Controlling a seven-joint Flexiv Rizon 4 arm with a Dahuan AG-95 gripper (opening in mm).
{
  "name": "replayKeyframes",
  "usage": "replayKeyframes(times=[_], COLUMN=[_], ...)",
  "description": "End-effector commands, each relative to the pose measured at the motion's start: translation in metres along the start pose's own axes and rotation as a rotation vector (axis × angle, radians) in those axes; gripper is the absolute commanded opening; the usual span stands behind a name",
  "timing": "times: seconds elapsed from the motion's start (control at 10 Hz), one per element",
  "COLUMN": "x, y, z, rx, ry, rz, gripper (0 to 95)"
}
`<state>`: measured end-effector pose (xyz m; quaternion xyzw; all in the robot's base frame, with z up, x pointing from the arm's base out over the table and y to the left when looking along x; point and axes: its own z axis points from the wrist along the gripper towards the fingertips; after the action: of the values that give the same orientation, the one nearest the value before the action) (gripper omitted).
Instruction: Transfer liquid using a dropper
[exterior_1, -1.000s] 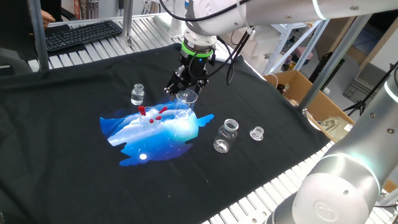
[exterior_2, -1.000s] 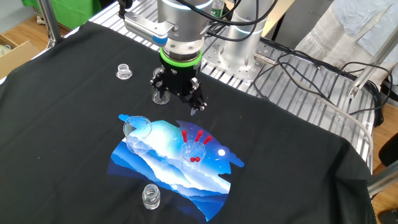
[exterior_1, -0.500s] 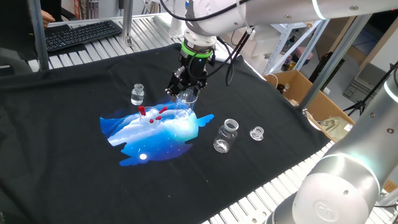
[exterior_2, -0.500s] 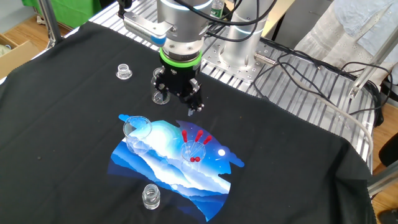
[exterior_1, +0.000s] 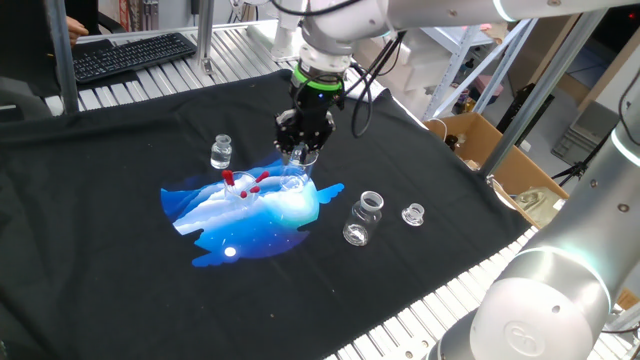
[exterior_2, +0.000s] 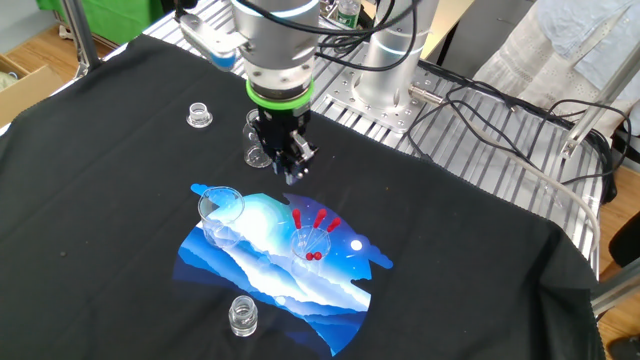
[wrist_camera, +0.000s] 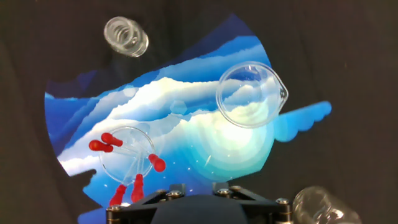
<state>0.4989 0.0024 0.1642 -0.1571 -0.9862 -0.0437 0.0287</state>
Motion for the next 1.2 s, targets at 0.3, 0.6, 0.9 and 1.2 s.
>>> replayKeyframes(times=[0.3, 0.6, 0.9, 1.2], x=[-0.001, -0.003, -0.004, -0.007], y=[0.002, 0.004, 0.006, 0.007], z=[0.005, 0.01, 0.015, 0.019], rx=[-0.07, -0.144, -0.178, -0.233], ry=[0.026, 0.056, 0.076, 0.105], rz=[0.064, 0.106, 0.138, 0.192], gripper=[0.0, 0.0, 0.0, 0.0])
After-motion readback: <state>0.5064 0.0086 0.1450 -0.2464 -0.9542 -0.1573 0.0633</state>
